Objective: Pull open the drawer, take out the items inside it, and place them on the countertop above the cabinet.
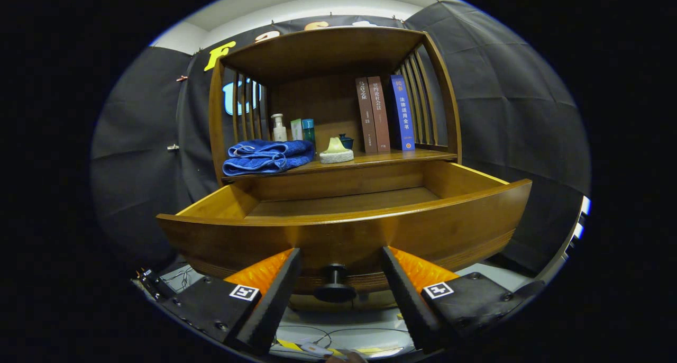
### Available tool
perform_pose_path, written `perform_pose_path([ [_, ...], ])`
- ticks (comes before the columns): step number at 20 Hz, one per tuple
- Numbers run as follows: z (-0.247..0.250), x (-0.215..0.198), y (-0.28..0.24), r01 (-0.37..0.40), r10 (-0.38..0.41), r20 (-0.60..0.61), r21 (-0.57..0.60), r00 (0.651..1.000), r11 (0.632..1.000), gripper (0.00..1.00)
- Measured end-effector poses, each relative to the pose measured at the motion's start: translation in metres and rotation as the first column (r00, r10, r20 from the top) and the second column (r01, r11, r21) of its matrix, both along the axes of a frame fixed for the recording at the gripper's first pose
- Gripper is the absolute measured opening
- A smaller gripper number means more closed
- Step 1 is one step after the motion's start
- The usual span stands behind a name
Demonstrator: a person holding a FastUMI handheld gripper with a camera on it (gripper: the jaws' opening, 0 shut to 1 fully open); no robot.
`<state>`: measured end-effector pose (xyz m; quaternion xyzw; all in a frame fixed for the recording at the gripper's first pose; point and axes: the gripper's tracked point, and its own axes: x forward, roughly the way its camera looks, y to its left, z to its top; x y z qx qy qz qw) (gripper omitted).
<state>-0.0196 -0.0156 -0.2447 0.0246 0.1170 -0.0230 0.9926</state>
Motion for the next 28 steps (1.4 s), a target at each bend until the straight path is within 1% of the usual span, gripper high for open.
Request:
perform_pose_path([
  [5, 0.0, 0.008, 0.001, 0.011, -0.011, 0.003, -0.003, 1.0, 1.0, 0.98],
  [9, 0.0, 0.038, 0.001, 0.013, -0.013, -0.002, -0.003, 1.0, 1.0, 0.99],
  [13, 0.007, 0.065, 0.0, 0.015, -0.014, 0.02, -0.021, 1.0, 1.0, 0.99],
  [22, 0.001, 0.133, -0.002, 0.018, -0.017, 0.02, -0.02, 1.0, 1.0, 0.99],
  [28, -0.001, 0.165, -0.003, 0.018, -0.018, 0.025, -0.017, 1.0, 1.0, 0.99],
])
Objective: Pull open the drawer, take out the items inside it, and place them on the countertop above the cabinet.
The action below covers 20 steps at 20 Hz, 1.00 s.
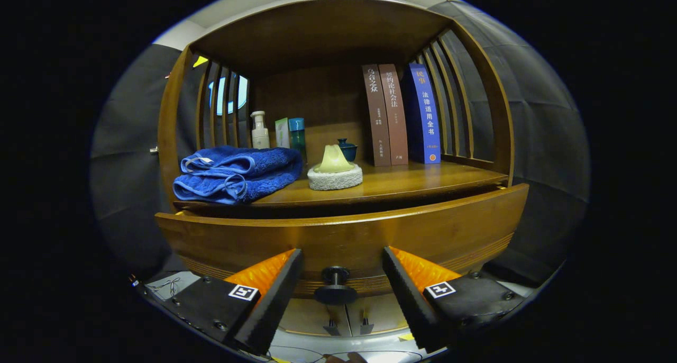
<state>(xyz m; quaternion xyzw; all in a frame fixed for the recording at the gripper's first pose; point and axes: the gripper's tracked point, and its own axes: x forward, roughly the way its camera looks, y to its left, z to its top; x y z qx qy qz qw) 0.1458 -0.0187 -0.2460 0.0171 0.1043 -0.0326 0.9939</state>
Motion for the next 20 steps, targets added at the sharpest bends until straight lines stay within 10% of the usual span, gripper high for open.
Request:
perform_pose_path([
  [20, -0.008, 0.023, -0.004, 0.023, -0.024, -0.04, -0.009, 0.999, 1.0, 0.98],
])
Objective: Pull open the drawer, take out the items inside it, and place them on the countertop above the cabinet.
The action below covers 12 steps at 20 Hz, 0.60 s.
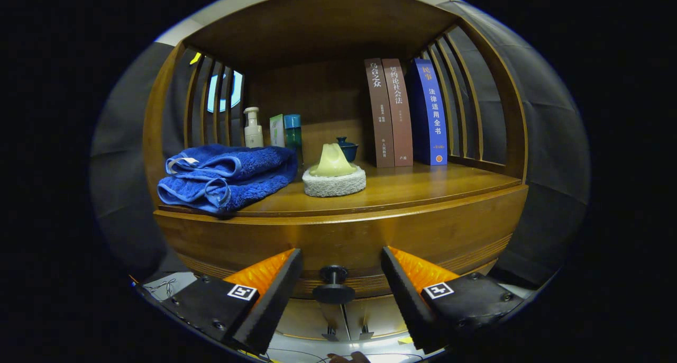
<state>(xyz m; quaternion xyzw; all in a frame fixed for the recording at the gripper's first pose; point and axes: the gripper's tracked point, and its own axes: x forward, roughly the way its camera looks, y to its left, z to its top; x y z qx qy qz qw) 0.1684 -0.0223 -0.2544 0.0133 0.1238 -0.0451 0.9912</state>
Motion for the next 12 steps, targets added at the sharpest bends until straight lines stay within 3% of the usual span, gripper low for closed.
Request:
perform_pose_path([
  [7, 0.026, -0.028, 0.004, -0.011, 0.011, 0.022, 0.001, 1.0, 1.0, 0.99],
  [12, 0.078, -0.057, 0.01, -0.026, 0.027, 0.038, -0.032, 0.999, 0.999, 0.99],
])
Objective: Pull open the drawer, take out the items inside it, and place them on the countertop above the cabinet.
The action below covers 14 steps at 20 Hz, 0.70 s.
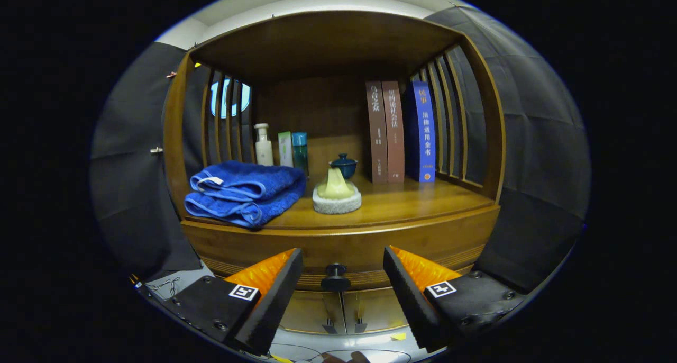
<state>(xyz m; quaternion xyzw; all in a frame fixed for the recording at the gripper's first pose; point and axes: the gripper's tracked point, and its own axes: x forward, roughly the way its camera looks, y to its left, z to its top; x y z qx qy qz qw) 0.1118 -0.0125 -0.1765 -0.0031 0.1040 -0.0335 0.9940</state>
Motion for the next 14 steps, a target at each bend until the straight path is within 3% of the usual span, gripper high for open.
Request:
perform_pose_path([
  [8, 0.13, -0.051, 0.028, -0.066, 0.07, 0.156, -0.031, 0.985, 0.997, 0.99],
  [14, 0.166, -0.087, 0.04, -0.088, 0.099, 0.185, -0.062, 0.978, 0.994, 0.99],
])
